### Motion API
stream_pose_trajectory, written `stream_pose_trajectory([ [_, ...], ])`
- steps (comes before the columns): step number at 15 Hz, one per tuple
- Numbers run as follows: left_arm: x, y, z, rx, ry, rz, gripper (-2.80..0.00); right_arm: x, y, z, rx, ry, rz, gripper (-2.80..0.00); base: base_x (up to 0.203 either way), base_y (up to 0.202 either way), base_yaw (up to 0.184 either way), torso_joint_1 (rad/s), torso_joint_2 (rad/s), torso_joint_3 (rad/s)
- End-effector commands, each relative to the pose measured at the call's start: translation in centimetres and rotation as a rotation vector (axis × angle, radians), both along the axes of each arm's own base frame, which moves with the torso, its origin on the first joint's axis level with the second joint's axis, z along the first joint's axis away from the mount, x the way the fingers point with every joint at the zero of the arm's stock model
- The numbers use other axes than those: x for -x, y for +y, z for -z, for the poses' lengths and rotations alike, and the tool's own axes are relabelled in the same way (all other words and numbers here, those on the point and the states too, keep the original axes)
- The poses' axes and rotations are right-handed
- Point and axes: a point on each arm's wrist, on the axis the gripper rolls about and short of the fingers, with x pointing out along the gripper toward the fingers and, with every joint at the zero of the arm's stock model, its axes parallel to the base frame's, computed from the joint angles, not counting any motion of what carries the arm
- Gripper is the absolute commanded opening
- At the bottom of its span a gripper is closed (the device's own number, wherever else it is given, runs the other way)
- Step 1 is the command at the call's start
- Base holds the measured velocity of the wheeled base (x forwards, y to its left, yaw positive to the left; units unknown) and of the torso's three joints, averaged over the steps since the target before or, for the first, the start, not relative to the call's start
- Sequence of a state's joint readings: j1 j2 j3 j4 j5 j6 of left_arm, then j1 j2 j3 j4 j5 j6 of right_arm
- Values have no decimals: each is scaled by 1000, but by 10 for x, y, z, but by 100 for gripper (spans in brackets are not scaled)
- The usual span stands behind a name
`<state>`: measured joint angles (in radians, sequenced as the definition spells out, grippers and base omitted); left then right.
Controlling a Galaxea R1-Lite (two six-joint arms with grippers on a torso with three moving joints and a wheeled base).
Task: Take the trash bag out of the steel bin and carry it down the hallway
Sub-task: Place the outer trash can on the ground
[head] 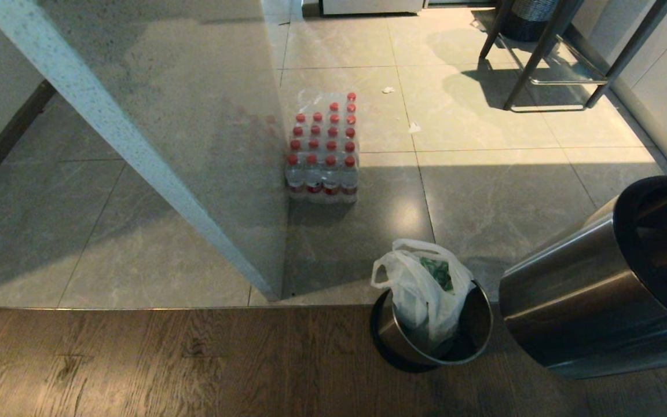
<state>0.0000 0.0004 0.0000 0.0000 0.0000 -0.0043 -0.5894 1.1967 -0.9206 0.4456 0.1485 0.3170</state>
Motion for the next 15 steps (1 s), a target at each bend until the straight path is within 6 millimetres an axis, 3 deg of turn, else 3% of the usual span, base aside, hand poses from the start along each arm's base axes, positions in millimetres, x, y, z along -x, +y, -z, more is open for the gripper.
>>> stream_pose_trajectory([
  [1,0,0,0,0,1,0,-280,-27,-18,17,-11,26,1,-280,0,0,0,0,0,0],
  [8,0,0,0,0,1,0,-280,-88,-51,54,20,-10,-114,-280,0,0,0,0,0,0],
  [11,0,0,0,0,1,0,-280,-94,-49,59,-119,-84,-267,-280,0,0,0,0,0,0],
  [15,0,0,0,0,1,0,-280,-108,-59,85,-194,-29,-271,-280,0,0,0,0,0,0],
])
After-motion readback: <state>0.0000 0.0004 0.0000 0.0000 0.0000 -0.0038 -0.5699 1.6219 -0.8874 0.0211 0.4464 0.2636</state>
